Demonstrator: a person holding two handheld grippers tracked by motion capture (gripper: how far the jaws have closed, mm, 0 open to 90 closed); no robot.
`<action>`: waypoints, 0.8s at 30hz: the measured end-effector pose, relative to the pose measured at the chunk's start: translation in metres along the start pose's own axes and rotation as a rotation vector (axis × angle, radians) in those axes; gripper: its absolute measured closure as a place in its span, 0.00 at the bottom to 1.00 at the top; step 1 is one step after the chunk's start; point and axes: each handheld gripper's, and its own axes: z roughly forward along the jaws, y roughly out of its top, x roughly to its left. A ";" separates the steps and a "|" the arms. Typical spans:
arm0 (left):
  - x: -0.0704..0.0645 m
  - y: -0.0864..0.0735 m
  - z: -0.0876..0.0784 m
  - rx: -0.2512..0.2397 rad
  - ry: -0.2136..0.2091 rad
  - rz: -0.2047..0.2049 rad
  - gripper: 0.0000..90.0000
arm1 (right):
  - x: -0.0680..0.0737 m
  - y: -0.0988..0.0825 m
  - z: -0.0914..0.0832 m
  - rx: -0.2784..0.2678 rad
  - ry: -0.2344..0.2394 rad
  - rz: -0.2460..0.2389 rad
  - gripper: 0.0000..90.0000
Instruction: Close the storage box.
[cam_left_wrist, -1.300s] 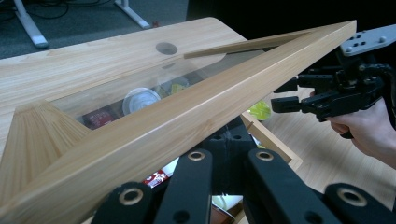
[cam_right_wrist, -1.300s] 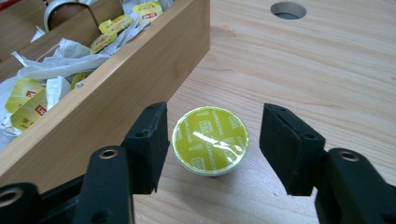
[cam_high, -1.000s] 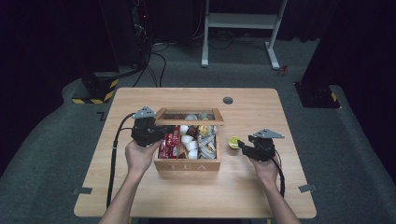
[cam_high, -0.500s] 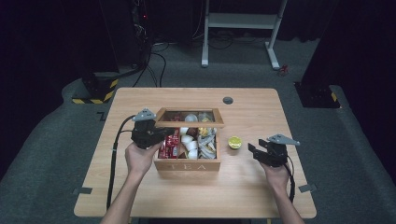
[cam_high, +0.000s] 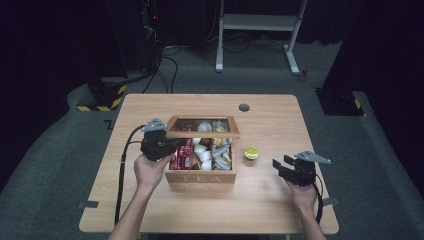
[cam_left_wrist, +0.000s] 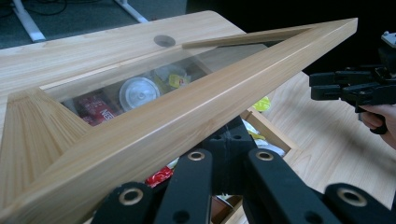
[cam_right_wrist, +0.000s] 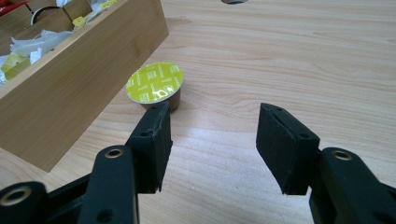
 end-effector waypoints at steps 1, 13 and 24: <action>0.000 0.000 0.000 0.002 -0.001 0.001 1.00 | 0.000 0.000 0.000 0.000 0.000 0.000 0.51; -0.001 -0.008 0.000 0.003 -0.005 -0.004 1.00 | -0.004 -0.016 -0.004 0.009 0.000 0.013 0.51; -0.002 -0.013 0.001 0.004 -0.009 -0.011 1.00 | -0.010 -0.032 -0.008 0.029 -0.004 0.030 0.50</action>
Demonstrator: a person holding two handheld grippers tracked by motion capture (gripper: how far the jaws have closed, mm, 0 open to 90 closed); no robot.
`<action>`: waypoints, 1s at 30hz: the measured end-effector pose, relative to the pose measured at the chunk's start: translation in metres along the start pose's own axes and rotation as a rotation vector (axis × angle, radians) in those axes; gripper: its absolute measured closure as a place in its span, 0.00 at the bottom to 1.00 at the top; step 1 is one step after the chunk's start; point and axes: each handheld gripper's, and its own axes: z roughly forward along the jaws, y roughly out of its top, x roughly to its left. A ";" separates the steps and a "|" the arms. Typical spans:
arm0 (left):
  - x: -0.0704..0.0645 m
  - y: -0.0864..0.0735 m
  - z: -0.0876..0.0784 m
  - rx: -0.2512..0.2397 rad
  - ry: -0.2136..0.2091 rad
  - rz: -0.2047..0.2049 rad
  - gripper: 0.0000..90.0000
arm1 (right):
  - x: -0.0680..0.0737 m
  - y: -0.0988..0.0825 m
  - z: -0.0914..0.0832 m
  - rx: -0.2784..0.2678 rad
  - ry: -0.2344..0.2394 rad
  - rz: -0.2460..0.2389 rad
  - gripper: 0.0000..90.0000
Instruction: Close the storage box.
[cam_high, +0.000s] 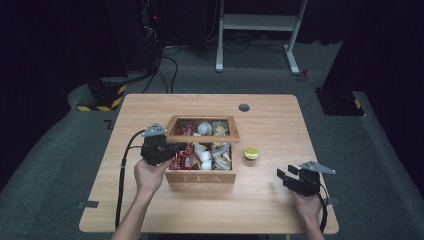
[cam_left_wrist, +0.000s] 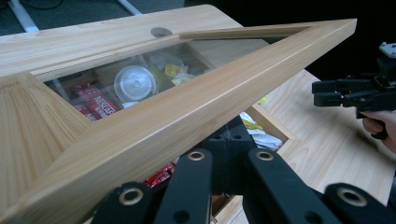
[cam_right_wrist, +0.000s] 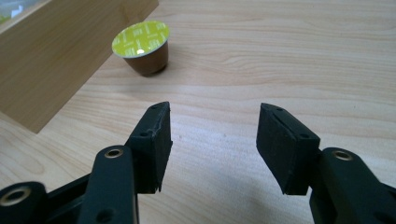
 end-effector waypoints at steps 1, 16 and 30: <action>0.000 0.000 0.000 0.004 -0.001 0.001 1.00 | 0.000 -0.001 0.000 0.001 0.000 0.002 0.50; -0.001 -0.010 0.001 0.009 -0.005 -0.007 1.00 | -0.002 -0.013 0.005 0.047 -0.021 0.002 0.50; -0.003 -0.020 0.003 0.019 -0.008 -0.016 1.00 | -0.001 -0.017 0.010 0.099 -0.081 -0.045 0.48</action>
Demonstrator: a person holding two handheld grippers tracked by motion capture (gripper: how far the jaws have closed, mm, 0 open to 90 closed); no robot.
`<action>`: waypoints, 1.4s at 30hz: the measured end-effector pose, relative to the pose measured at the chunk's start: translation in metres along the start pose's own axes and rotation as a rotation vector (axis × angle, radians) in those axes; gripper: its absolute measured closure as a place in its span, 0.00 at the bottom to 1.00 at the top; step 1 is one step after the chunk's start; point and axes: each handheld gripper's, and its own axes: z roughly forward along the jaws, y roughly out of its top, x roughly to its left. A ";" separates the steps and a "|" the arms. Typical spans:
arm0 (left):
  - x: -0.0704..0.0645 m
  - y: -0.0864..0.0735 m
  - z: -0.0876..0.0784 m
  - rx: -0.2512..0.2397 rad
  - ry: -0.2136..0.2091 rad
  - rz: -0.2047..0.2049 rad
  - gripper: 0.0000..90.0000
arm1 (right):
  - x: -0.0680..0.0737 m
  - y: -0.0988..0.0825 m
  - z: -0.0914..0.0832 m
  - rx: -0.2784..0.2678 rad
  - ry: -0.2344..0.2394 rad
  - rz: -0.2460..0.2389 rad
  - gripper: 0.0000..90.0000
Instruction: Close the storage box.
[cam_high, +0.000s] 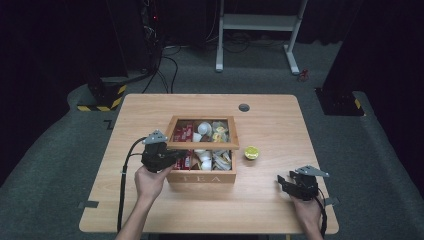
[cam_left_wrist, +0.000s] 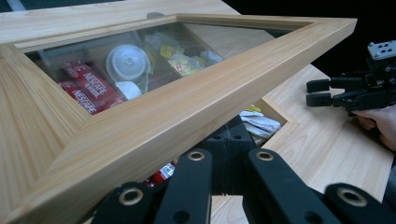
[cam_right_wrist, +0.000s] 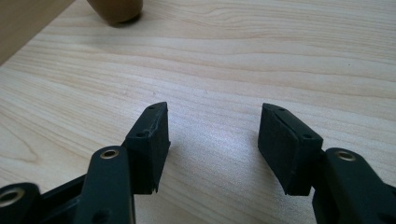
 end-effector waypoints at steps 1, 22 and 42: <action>0.000 -0.001 0.000 0.004 0.001 -0.002 1.00 | 0.001 0.000 0.000 0.005 -0.005 -0.006 0.48; -0.003 -0.028 0.009 0.044 0.000 -0.017 1.00 | 0.009 0.001 0.004 0.021 -0.048 -0.072 0.43; -0.003 -0.045 0.019 0.076 -0.010 -0.037 1.00 | 0.009 0.001 0.004 0.019 -0.051 -0.074 0.43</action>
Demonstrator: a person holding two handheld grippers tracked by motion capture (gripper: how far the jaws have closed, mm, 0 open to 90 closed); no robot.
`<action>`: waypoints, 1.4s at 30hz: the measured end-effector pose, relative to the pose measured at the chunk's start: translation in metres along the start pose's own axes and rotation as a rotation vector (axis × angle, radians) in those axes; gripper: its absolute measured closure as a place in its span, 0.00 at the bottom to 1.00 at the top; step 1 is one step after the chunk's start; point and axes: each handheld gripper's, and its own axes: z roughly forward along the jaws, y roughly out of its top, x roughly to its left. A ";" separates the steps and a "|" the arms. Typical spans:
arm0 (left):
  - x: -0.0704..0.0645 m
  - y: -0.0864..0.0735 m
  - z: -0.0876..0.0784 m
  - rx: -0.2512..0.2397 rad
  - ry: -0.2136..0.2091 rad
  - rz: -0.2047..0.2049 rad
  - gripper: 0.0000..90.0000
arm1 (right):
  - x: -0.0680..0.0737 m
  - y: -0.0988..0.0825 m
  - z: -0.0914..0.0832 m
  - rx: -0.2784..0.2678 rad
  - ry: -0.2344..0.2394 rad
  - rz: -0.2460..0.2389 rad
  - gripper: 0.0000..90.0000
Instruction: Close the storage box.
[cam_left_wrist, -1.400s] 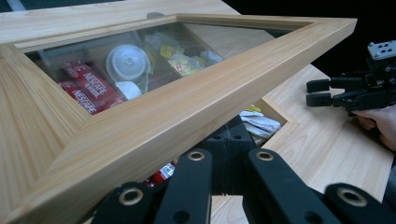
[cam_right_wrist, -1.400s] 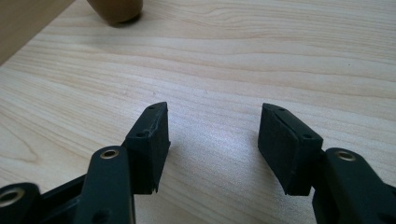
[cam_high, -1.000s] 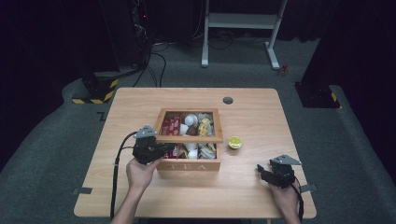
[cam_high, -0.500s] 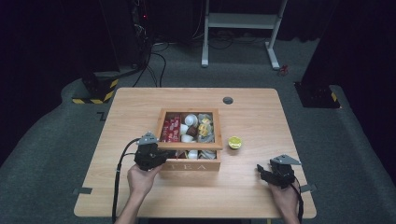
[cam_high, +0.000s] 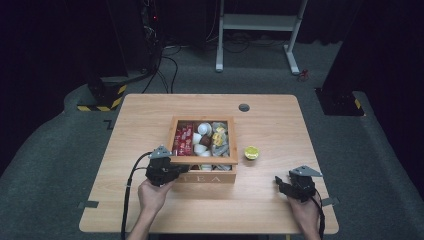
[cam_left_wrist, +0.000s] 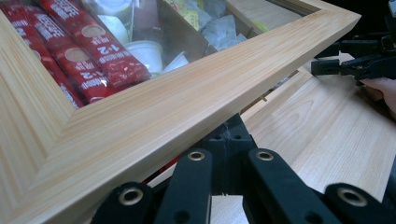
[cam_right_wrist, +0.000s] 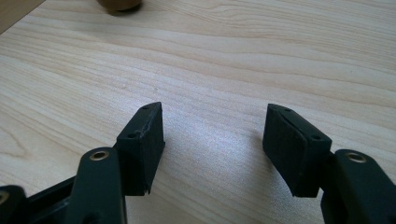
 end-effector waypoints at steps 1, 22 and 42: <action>0.000 -0.001 0.000 0.001 0.000 0.000 1.00 | 0.000 0.000 0.000 0.000 0.000 0.000 0.43; 0.001 -0.011 0.006 0.025 -0.018 -0.029 1.00 | 0.000 0.000 0.000 0.000 -0.001 0.000 0.43; -0.001 -0.024 0.008 0.025 -0.016 -0.013 1.00 | 0.000 0.000 0.000 0.000 -0.001 -0.001 0.43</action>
